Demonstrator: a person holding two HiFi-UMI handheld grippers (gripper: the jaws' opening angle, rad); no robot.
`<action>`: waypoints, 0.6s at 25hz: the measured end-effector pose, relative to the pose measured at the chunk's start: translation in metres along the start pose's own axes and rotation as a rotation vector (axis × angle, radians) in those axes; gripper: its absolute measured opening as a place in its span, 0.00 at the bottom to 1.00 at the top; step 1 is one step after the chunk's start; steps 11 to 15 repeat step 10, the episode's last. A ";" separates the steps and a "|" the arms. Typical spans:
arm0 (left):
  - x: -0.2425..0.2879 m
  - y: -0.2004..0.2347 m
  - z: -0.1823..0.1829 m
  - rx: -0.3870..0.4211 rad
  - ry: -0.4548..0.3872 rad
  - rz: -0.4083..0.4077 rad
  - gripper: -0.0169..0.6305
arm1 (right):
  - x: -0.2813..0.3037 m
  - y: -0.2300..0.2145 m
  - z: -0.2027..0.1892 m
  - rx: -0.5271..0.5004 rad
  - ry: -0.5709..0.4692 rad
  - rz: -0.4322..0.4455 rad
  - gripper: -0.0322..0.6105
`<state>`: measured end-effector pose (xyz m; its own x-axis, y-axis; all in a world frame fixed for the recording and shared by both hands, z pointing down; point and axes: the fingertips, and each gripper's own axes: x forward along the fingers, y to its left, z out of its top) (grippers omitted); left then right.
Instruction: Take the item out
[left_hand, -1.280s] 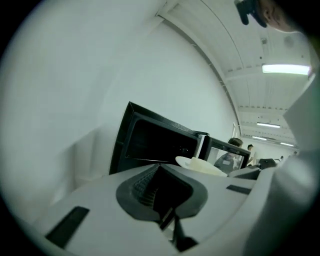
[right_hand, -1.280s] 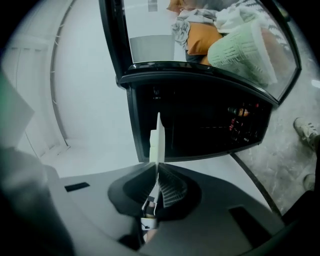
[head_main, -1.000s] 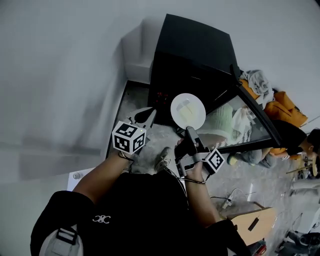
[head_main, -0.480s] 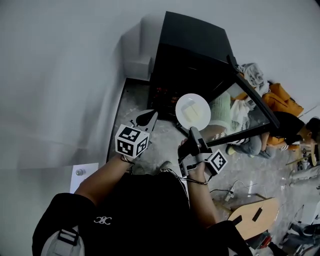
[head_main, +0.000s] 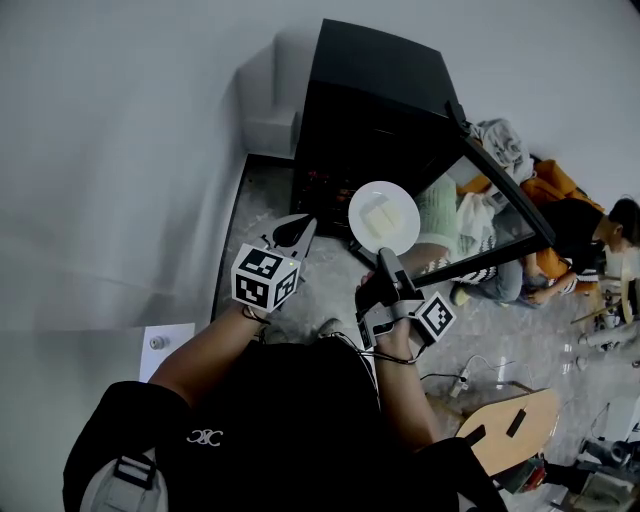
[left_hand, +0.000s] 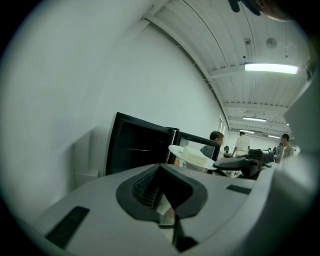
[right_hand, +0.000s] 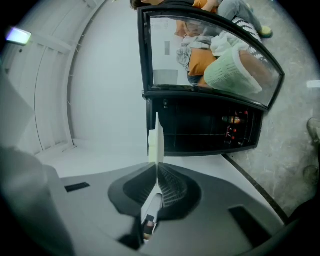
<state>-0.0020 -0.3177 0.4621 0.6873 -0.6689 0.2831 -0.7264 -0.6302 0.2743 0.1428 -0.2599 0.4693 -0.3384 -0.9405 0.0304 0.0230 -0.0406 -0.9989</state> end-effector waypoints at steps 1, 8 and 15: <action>0.000 -0.001 0.001 -0.004 -0.001 -0.001 0.04 | 0.000 0.000 -0.001 0.001 0.001 0.000 0.08; 0.002 0.004 -0.001 -0.056 0.012 0.013 0.04 | 0.000 0.000 -0.001 0.002 0.007 -0.004 0.08; 0.001 0.004 -0.002 -0.064 0.016 0.017 0.04 | -0.001 0.000 0.000 0.003 0.006 -0.007 0.08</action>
